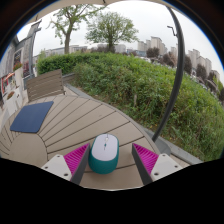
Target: Arrange mouse
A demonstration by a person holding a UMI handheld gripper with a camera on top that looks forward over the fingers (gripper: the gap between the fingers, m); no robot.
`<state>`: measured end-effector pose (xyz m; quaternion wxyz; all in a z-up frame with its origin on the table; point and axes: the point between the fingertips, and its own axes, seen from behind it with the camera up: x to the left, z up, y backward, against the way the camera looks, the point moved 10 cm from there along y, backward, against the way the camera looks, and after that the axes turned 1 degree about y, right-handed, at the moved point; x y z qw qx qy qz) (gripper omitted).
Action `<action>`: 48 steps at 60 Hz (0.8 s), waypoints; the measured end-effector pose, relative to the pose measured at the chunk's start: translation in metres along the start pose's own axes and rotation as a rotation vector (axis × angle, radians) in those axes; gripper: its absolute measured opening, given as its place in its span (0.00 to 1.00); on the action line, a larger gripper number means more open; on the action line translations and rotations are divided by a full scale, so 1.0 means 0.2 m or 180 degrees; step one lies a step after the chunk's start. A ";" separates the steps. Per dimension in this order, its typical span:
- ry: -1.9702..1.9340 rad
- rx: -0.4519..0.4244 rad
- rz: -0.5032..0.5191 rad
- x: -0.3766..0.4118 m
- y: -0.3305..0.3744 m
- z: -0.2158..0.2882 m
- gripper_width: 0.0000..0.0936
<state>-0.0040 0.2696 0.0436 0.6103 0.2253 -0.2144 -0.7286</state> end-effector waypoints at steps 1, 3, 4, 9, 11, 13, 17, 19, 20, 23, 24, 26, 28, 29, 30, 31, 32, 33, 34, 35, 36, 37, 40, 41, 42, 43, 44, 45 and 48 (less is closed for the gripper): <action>-0.0015 -0.0002 0.0010 0.00 0.00 0.00 0.90; -0.0039 0.0017 0.0011 0.00 -0.01 0.01 0.90; -0.0053 0.0025 0.0010 0.00 -0.02 0.01 0.89; -0.0103 0.0061 0.0036 0.02 -0.02 0.01 0.80; -0.0071 0.0063 0.0047 0.03 -0.02 0.01 0.73; -0.0028 0.0070 0.0084 0.05 -0.01 0.01 0.56; 0.0037 0.0120 0.0060 0.07 -0.02 0.03 0.48; 0.0075 0.0176 0.0038 0.08 -0.01 0.04 0.46; 0.0074 0.0189 0.0040 0.08 -0.01 0.06 0.46; -0.0030 0.0040 0.0041 0.09 0.04 0.16 0.46; -0.0042 -0.0039 0.0034 0.10 0.06 0.21 0.46; 0.0003 -0.0137 0.0025 0.13 0.08 0.32 0.46; 0.0029 -0.0201 0.0055 0.18 0.12 0.39 0.46; 0.0019 -0.0225 0.0091 0.22 0.13 0.44 0.46; -0.0003 -0.0248 0.0142 0.26 0.14 0.48 0.46; -0.0029 -0.0269 0.0203 0.31 0.15 0.52 0.46; -0.0052 -0.0288 0.0266 0.35 0.16 0.56 0.46; -0.0063 -0.0297 0.0311 0.41 0.17 0.64 0.46; -0.0070 -0.0315 0.0371 0.44 0.16 0.67 0.46; -0.0076 -0.0334 0.0419 0.50 0.16 0.70 0.46; -0.0080 -0.0357 0.0467 0.55 0.17 0.74 0.46; -0.0083 -0.0380 0.0516 0.61 0.16 0.77 0.46; -0.0077 -0.0437 0.0666 0.82 0.17 0.86 0.46; -0.0070 -0.0449 0.0717 0.88 0.16 0.87 0.46; -0.0060 -0.0456 0.0767 0.95 0.15 0.88 0.46; -0.0045 -0.0458 0.0811 1.01 0.14 0.89 0.46; -0.0025 -0.0456 0.0849 1.07 0.12 0.89 0.46; -0.0004 -0.0443 0.0872 1.17 0.12 0.89 0.46; 0.0045 -0.0368 0.0956 1.33 0.03 0.86 0.46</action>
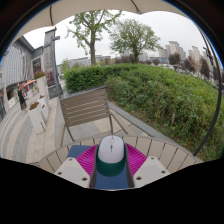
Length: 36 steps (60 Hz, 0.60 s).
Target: Arrange mouse
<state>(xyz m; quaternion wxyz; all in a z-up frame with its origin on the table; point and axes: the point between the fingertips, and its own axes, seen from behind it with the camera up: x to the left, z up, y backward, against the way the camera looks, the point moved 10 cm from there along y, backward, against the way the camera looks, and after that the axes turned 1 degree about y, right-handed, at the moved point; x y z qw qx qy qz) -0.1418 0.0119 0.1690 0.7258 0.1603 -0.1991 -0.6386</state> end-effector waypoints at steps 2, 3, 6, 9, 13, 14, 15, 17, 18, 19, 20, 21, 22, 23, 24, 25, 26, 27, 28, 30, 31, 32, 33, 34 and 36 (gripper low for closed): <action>-0.0025 0.0036 0.0073 0.09 -0.08 -0.03 0.46; -0.0032 0.0051 0.0097 0.15 -0.12 -0.09 0.46; 0.0005 0.0142 0.0130 0.25 -0.23 -0.16 0.46; 0.0073 0.0269 0.0150 0.32 -0.31 -0.25 0.46; 0.0169 0.0430 0.0099 0.37 -0.40 -0.39 0.47; 0.0183 0.0459 0.0072 0.38 -0.41 -0.41 0.47; 0.0192 0.0481 0.0043 0.38 -0.42 -0.43 0.48; 0.0216 0.0530 -0.0003 0.37 -0.44 -0.47 0.50; 0.0231 0.0522 -0.0025 0.39 -0.43 -0.48 0.52; 0.0248 0.0474 -0.0039 0.39 -0.43 -0.47 0.54; 0.0260 0.0481 -0.0068 0.39 -0.42 -0.47 0.57; 0.0261 0.0519 -0.0107 0.39 -0.42 -0.48 0.59; 0.0256 0.0566 -0.0147 0.39 -0.41 -0.48 0.64; 0.0242 0.0609 -0.0187 0.39 -0.40 -0.48 0.71; 0.0223 0.0636 -0.0224 0.39 -0.38 -0.48 0.79; 0.0204 0.0616 -0.0250 0.38 -0.36 -0.46 0.86; 0.0190 0.0620 -0.0281 0.38 -0.33 -0.45 0.90; 0.0171 0.0610 -0.0315 0.38 -0.30 -0.44 0.92; 0.0158 0.0602 -0.0356 0.38 -0.26 -0.42 0.92; 0.0169 0.0618 -0.0450 0.37 -0.16 -0.39 0.92; 0.0195 0.0645 -0.0477 0.37 -0.10 -0.37 0.92; 0.0226 0.0672 -0.0499 0.38 -0.04 -0.36 0.92; 0.0262 0.0701 -0.0503 0.39 0.04 -0.35 0.92; 0.0294 0.0727 -0.0500 0.40 0.11 -0.34 0.92; 0.0339 0.0764 -0.0476 0.43 0.28 -0.33 0.92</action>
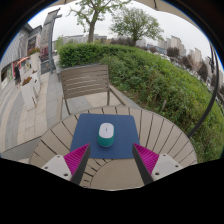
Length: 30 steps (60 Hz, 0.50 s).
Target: Arrange mouse
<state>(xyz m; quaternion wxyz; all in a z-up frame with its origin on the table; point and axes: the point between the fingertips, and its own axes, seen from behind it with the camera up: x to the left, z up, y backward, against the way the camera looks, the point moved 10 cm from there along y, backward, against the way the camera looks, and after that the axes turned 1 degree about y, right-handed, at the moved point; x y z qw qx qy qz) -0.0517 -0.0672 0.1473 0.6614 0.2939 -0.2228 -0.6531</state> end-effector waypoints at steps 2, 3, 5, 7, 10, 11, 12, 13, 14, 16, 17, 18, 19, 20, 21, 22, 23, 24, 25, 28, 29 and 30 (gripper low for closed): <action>0.0035 0.0026 0.0035 0.00 0.17 -0.03 0.92; 0.0051 0.0041 0.0053 0.00 0.25 -0.05 0.92; 0.0077 0.0089 0.0071 0.00 0.42 -0.09 0.91; 0.0106 0.0149 0.0071 0.03 0.59 -0.16 0.91; 0.0104 0.0306 0.0059 0.01 0.77 -0.25 0.91; 0.0094 0.0363 0.0047 0.01 0.84 -0.29 0.91; 0.0084 0.0414 0.0034 0.01 0.89 -0.32 0.91; 0.0079 0.0447 0.0021 0.02 0.96 -0.36 0.91; 0.0073 0.0482 0.0013 0.02 1.01 -0.38 0.91; 0.0057 0.0528 -0.0005 0.03 1.10 -0.42 0.91; 0.0047 0.0541 -0.0011 0.04 1.14 -0.44 0.91; 0.0037 0.0551 -0.0014 0.04 1.17 -0.46 0.91; 0.0022 0.0557 -0.0015 0.05 1.20 -0.48 0.91; 0.0005 0.0556 -0.0015 0.06 1.23 -0.50 0.91; -0.0004 0.0545 -0.0010 0.06 1.26 -0.51 0.91; 0.0001 0.0529 -0.0006 0.07 1.27 -0.52 0.91; 0.0010 0.0511 -0.0009 0.07 1.28 -0.52 0.91; 0.0010 0.0490 -0.0026 0.06 1.29 -0.52 0.91; -0.0007 0.0469 -0.0058 0.06 1.30 -0.51 0.91; -0.0083 0.0404 -0.0175 0.03 1.31 -0.47 0.91; -0.0096 0.0377 -0.0198 0.03 1.32 -0.47 0.91; -0.0096 0.0351 -0.0223 0.02 1.32 -0.47 0.91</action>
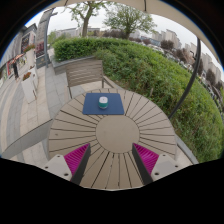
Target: Arrange mouse
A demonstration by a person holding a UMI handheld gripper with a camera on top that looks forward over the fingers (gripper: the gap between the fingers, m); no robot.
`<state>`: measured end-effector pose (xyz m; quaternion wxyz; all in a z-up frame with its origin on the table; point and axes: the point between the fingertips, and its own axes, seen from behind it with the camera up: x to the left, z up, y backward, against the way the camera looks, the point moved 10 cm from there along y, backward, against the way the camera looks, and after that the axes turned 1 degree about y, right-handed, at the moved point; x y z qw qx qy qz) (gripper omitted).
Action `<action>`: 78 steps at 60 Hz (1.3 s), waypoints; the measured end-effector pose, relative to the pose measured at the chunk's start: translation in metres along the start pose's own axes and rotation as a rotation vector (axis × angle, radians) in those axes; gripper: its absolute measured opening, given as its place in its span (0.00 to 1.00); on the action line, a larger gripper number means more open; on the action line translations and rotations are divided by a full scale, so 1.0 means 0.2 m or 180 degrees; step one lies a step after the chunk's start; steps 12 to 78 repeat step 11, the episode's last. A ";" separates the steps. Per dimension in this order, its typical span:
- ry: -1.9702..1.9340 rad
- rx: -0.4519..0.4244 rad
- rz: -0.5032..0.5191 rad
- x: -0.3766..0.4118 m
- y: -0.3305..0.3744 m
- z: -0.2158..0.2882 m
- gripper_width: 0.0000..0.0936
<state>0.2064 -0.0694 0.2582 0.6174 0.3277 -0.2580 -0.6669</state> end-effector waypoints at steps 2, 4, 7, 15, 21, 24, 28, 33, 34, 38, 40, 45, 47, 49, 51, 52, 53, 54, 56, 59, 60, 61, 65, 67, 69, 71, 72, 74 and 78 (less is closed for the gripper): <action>0.0018 -0.0029 -0.0060 -0.01 0.01 0.00 0.91; -0.0034 0.0005 -0.0093 0.00 0.01 -0.01 0.91; -0.0136 0.0042 -0.0087 0.01 0.01 -0.04 0.91; -0.0258 0.0128 -0.0053 0.03 0.01 -0.08 0.91; -0.0258 0.0128 -0.0053 0.03 0.01 -0.08 0.91; -0.0258 0.0128 -0.0053 0.03 0.01 -0.08 0.91; -0.0258 0.0128 -0.0053 0.03 0.01 -0.08 0.91; -0.0258 0.0128 -0.0053 0.03 0.01 -0.08 0.91; -0.0258 0.0128 -0.0053 0.03 0.01 -0.08 0.91; -0.0258 0.0128 -0.0053 0.03 0.01 -0.08 0.91; -0.0258 0.0128 -0.0053 0.03 0.01 -0.08 0.91; -0.0258 0.0128 -0.0053 0.03 0.01 -0.08 0.91; -0.0258 0.0128 -0.0053 0.03 0.01 -0.08 0.91; -0.0258 0.0128 -0.0053 0.03 0.01 -0.08 0.91; -0.0258 0.0128 -0.0053 0.03 0.01 -0.08 0.91; -0.0258 0.0128 -0.0053 0.03 0.01 -0.08 0.91; -0.0258 0.0128 -0.0053 0.03 0.01 -0.08 0.91; -0.0258 0.0128 -0.0053 0.03 0.01 -0.08 0.91; -0.0258 0.0128 -0.0053 0.03 0.01 -0.08 0.91; -0.0258 0.0128 -0.0053 0.03 0.01 -0.08 0.91; -0.0258 0.0128 -0.0053 0.03 0.01 -0.08 0.91; -0.0258 0.0128 -0.0053 0.03 0.01 -0.08 0.91; -0.0258 0.0128 -0.0053 0.03 0.01 -0.08 0.91; -0.0258 0.0128 -0.0053 0.03 0.01 -0.08 0.91; -0.0258 0.0128 -0.0053 0.03 0.01 -0.08 0.91; -0.0258 0.0128 -0.0053 0.03 0.01 -0.08 0.91; -0.0258 0.0128 -0.0053 0.03 0.01 -0.08 0.91; -0.0258 0.0128 -0.0053 0.03 0.01 -0.08 0.91; -0.0258 0.0128 -0.0053 0.03 0.01 -0.08 0.91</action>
